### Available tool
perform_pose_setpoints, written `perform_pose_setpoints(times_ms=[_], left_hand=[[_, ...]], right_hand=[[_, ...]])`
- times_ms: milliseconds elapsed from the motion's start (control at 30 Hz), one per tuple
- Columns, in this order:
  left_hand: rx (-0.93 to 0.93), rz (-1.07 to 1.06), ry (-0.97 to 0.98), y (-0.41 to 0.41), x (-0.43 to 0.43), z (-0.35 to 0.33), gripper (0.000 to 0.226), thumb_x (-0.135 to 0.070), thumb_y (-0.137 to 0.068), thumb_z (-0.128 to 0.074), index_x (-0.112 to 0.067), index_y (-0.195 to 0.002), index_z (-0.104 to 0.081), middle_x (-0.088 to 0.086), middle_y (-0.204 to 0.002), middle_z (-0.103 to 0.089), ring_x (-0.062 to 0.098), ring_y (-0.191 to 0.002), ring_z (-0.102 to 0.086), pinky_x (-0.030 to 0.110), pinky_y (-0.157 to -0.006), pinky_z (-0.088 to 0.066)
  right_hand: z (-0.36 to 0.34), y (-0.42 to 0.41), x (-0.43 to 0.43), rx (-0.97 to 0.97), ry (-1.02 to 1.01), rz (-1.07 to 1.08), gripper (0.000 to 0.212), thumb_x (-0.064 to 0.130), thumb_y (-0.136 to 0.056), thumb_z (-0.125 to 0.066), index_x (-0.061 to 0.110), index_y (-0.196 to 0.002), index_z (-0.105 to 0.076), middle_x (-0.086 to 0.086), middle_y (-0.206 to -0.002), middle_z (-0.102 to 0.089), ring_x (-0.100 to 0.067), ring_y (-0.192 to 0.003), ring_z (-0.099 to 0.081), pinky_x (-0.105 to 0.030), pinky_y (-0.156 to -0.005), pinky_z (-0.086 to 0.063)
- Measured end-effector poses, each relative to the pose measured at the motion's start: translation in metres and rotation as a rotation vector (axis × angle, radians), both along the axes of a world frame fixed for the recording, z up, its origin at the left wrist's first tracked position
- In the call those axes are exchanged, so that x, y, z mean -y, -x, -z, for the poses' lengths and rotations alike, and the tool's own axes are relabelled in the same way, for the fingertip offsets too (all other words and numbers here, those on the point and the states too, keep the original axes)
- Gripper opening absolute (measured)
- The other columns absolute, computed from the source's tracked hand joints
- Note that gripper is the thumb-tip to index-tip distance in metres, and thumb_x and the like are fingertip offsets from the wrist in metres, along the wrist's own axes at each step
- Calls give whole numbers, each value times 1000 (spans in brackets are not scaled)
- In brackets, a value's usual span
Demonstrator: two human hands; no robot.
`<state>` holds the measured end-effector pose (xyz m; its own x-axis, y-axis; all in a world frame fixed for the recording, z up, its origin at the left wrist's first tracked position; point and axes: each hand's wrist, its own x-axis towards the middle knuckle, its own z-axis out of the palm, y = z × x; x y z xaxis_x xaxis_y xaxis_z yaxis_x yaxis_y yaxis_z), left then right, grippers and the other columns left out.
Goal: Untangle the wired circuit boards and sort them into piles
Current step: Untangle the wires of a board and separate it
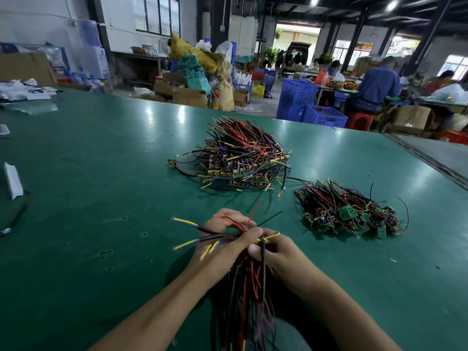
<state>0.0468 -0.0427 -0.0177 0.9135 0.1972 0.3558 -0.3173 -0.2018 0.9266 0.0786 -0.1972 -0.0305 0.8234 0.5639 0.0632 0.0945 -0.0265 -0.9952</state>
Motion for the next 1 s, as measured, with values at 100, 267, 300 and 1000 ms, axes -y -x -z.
perform_pose_setpoints(times_ms=[100,267,300,1000], left_hand=[[12,48,-3,0,-4,-1,29,-43,-70,-78,-26,-90,-68,-3,-89,-66,6,-83,-65,17,-73,-47],[19,275,-17,-5,-10,1,91,-66,-48,-81,-22,-122,-51,5,-113,-61,18,-104,-61,29,-91,-50],[-22,299,-9,-7,-11,1,94,-60,-46,-85,-22,-124,-48,6,-114,-61,20,-104,-62,30,-92,-49],[-257,397,190,-8,-13,2,39,-20,-57,-91,-13,-91,-74,-2,-79,-73,5,-72,-64,15,-63,-49]], right_hand=[[-2,1,0,15,3,75,33,31,-78,-74,8,-100,-66,-13,-88,-69,-21,-84,-64,-42,-84,-52],[-4,-2,0,-62,-140,179,23,24,-74,-82,12,-85,-65,-3,-70,-65,-12,-62,-59,-21,-57,-48],[-4,-4,1,-83,-174,202,20,24,-73,-81,14,-81,-66,-4,-69,-66,-13,-60,-60,-21,-55,-48],[-9,0,9,61,-167,181,11,28,-76,-75,26,-83,-67,-1,-70,-64,-14,-62,-59,-26,-59,-47]])
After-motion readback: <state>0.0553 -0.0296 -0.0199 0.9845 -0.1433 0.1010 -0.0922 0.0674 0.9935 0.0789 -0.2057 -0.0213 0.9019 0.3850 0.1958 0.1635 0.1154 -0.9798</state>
